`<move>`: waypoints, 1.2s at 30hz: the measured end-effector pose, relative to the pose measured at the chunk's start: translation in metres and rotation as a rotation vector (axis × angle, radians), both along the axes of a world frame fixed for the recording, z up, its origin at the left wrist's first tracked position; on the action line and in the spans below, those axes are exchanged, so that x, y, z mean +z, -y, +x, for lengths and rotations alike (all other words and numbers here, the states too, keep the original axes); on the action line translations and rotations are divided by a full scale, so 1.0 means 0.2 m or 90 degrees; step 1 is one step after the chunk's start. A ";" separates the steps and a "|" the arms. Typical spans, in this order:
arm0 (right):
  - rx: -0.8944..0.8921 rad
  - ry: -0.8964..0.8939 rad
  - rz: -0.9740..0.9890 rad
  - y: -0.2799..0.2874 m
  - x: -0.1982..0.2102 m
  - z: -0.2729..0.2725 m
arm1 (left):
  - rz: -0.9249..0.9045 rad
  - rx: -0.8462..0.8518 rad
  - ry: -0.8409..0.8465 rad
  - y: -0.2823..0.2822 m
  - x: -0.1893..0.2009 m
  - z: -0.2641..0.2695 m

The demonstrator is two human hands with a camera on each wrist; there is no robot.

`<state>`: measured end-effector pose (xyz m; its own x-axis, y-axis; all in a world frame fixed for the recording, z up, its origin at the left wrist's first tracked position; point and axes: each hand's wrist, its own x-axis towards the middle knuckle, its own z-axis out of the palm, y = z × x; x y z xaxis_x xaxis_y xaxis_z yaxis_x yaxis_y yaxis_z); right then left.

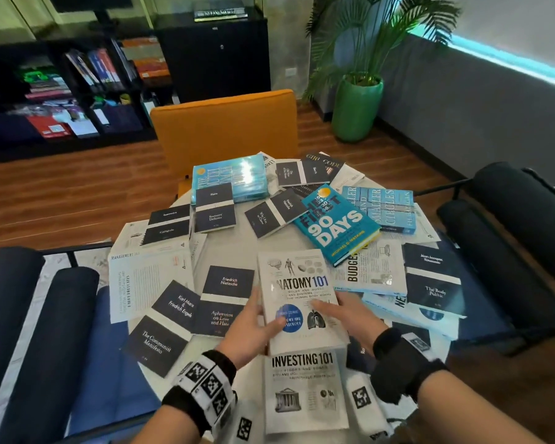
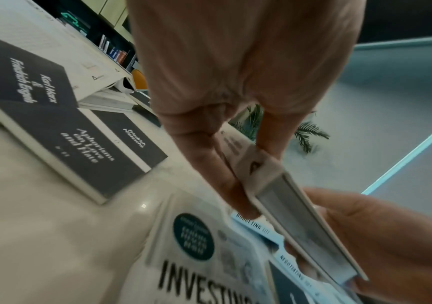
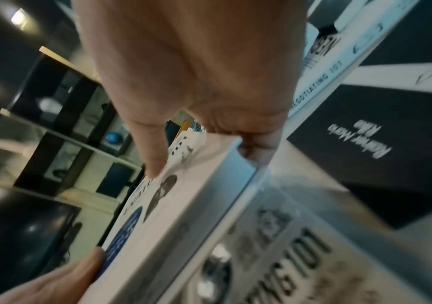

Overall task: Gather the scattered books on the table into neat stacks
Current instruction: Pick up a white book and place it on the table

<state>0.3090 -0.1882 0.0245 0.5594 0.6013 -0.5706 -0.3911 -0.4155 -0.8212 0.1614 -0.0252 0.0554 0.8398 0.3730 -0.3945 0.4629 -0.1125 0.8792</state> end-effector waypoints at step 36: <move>0.413 0.429 -0.293 0.08 -0.14 -0.30 | 0.253 -0.150 -0.072 0.01 -0.35 -0.24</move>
<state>0.2486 -0.2039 -0.0028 0.4941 0.7038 -0.5104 0.4995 -0.7103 -0.4960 0.1125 -0.0279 -0.0148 0.8799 0.3172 -0.3539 0.4744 -0.5433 0.6927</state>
